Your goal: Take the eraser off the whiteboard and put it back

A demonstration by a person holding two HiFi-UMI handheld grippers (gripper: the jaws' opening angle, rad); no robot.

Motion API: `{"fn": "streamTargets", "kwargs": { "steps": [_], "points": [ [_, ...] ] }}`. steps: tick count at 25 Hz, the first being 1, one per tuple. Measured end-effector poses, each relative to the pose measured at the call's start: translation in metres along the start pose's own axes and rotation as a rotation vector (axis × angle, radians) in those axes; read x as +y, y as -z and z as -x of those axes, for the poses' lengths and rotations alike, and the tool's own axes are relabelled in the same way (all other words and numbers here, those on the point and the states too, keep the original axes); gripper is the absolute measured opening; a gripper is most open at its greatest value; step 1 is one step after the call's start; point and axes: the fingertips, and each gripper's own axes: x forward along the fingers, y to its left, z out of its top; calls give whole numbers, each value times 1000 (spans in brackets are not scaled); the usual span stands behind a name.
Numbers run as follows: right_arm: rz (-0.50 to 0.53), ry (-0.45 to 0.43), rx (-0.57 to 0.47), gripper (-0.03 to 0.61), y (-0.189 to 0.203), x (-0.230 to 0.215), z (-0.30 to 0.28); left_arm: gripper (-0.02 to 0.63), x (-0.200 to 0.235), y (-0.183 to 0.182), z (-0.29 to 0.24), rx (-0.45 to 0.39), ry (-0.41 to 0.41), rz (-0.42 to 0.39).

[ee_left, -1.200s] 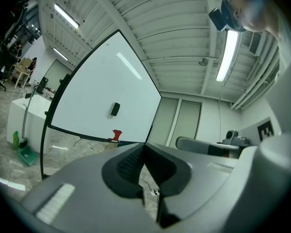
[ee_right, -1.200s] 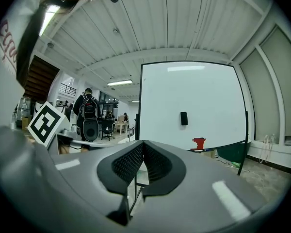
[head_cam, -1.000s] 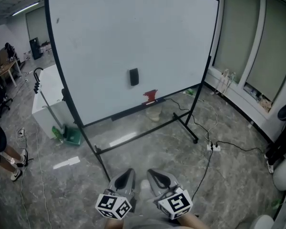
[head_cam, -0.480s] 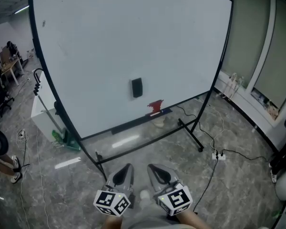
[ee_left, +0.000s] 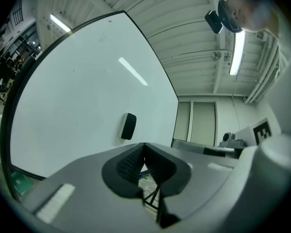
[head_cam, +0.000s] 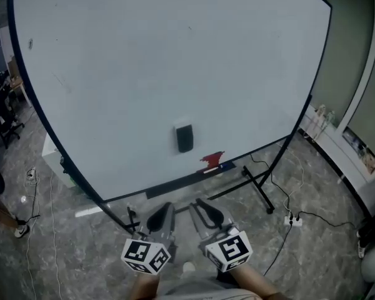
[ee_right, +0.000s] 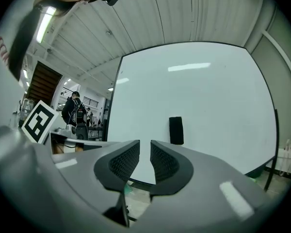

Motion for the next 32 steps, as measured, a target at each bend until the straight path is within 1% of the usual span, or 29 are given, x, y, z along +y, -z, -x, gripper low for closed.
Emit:
{"fn": "streamTargets", "kwargs": {
  "steps": [4, 7, 11, 15, 20, 22, 23, 28, 32],
  "points": [
    [34, -2, 20, 133, 3, -33, -37, 0, 15, -11, -31, -23, -20, -24],
    [32, 10, 33, 202, 4, -54, -62, 0, 23, -16, -49, -27, -25, -43],
    [30, 81, 35, 227, -1, -83, -100, 0, 31, -21, -66, -24, -23, -55],
    [45, 151, 68, 261, -3, -104, -137, 0, 40, -26, -76, -18, -18, -69],
    [59, 197, 82, 264, -13, -114, -167, 0, 54, -29, -85, -10, -18, -66],
    [63, 213, 90, 245, -15, -117, -172, 0, 59, -31, -87, -10, -15, -64],
    [61, 212, 89, 229, -16, -117, -174, 0, 60, -32, -89, -10, -11, -64],
    [44, 199, 99, 219, -15, -116, -172, 0, 62, -37, -95, -7, 17, -65],
    [5, 187, 93, 219, -19, -113, -165, 0, 57, -40, -97, -7, 47, -71]
  ]
}}
